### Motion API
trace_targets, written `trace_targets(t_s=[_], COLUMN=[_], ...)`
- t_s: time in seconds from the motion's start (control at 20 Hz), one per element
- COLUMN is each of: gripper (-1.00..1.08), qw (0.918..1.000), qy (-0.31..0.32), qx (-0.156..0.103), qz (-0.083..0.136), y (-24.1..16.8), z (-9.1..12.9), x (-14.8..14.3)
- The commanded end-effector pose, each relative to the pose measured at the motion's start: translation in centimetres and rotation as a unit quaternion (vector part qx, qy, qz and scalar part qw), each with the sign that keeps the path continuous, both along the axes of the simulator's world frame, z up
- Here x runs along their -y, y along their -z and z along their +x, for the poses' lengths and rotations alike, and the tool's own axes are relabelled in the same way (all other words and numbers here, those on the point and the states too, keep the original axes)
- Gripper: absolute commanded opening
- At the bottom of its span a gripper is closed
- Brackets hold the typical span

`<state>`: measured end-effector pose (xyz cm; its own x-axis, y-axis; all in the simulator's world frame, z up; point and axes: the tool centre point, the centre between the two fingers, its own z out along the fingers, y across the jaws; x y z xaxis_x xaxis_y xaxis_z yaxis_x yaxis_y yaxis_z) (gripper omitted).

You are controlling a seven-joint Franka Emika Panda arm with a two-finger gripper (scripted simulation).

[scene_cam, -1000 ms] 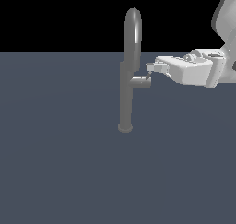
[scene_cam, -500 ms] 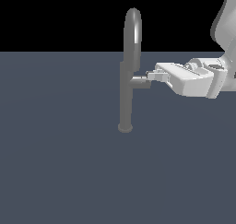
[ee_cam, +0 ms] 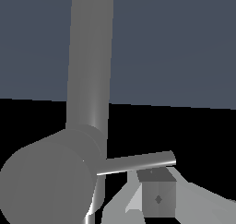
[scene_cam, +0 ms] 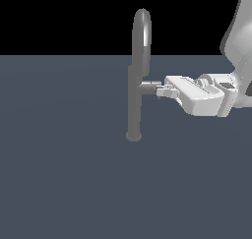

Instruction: Turn on the faucet by rotating a designated handle.

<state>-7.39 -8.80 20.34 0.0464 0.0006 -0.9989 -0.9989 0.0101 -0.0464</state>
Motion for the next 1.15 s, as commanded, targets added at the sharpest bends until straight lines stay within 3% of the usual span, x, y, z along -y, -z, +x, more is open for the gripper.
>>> trace_targets(t_s=[0.0, 0.4, 0.45, 1.1], gripper=[-1.0, -1.0, -1.0, -1.0], qw=[1.0, 0.9998, 1.0, 0.9998], qy=[0.002, 0.004, -0.003, 0.004], qx=[-0.007, -0.021, 0.007, -0.02], qz=[-0.001, 0.0, 0.002, 0.0], y=[1.4, 5.1, 1.7, 6.6], z=[0.2, 0.7, 1.4, 3.3], x=[0.0, 0.0, 0.0, 0.1])
